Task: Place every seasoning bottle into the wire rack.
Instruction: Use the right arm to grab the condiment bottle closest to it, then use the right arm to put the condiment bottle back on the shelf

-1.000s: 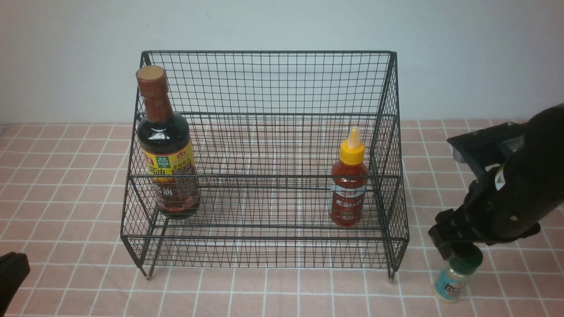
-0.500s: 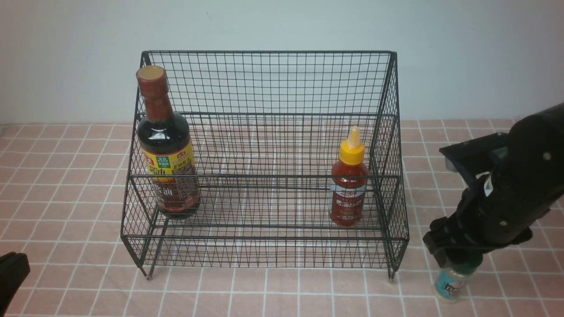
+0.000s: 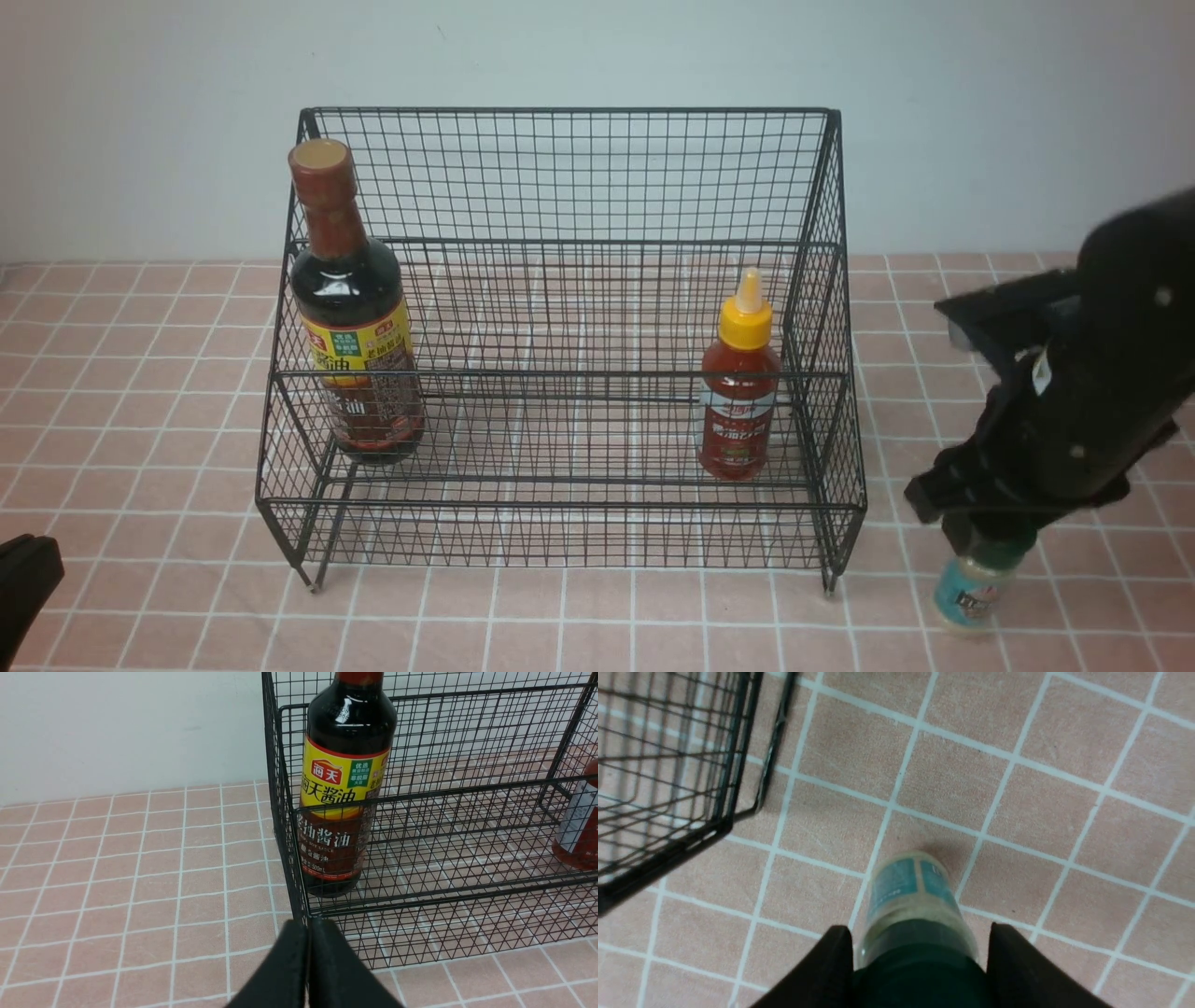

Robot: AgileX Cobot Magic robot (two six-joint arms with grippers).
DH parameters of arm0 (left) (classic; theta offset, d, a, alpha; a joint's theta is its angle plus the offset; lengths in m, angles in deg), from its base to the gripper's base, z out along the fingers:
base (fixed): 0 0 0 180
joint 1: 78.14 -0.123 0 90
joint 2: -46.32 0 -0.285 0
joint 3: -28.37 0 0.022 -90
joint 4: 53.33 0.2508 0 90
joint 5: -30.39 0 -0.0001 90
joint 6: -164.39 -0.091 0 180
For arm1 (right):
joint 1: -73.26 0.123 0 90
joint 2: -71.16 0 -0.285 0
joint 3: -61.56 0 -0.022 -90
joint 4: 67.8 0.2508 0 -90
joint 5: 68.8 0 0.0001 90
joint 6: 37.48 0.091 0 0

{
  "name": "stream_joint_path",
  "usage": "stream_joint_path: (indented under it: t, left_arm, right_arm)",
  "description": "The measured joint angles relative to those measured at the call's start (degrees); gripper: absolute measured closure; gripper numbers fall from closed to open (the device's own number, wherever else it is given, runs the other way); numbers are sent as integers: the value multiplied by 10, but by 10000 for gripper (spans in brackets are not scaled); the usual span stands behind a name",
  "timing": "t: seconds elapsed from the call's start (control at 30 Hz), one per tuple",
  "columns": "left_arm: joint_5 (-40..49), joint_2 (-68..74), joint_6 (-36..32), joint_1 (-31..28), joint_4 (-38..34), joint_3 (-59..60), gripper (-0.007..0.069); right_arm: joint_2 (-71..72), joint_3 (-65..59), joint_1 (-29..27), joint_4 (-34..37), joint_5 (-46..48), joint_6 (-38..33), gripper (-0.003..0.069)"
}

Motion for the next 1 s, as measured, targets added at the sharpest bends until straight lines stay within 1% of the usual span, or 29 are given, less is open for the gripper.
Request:
stream_joint_path:
  t: [0.1, 0.23, 0.33, 0.4, 0.43, 0.5, 0.53, 0.63, 0.8, 1.0]
  left_arm:
    - [0, 0, 0, 0, 0, 0, 631]
    - [0, 0, 0, 0, 0, 0, 631]
    - [0, 0, 0, 0, 0, 0, 631]
    - [-1, 0, 0, 0, 0, 0, 631]
    - [-2, 0, 0, 0, 0, 0, 631]
    - [-5, 0, 0, 0, 0, 0, 631]
    - [-5, 0, 0, 0, 0, 0, 631]
    - [-10, 0, 0, 0, 0, 0, 631]
    - [-11, 0, 0, 0, 0, 0, 631]
    - [-11, 0, 0, 0, 0, 0, 631]
  right_arm:
    - [18, 64, 0, 1, 41, -6, 319]
    - [53, 160, 6, 1, 49, -9, 319]
    - [77, 210, 31, 1, 55, -9, 319]
    - [86, 236, 57, 1, 58, -8, 319]
    - [87, 236, 60, 1, 58, -8, 319]
    - [87, 245, 102, 3, 60, 0, 319]
    - [86, 245, 105, 3, 61, 1, 319]
    - [64, 245, 154, 3, 66, 16, 319]
    - [7, 245, 177, 2, 66, 37, 319]
    - [-54, 245, 177, -1, 63, 53, 319]
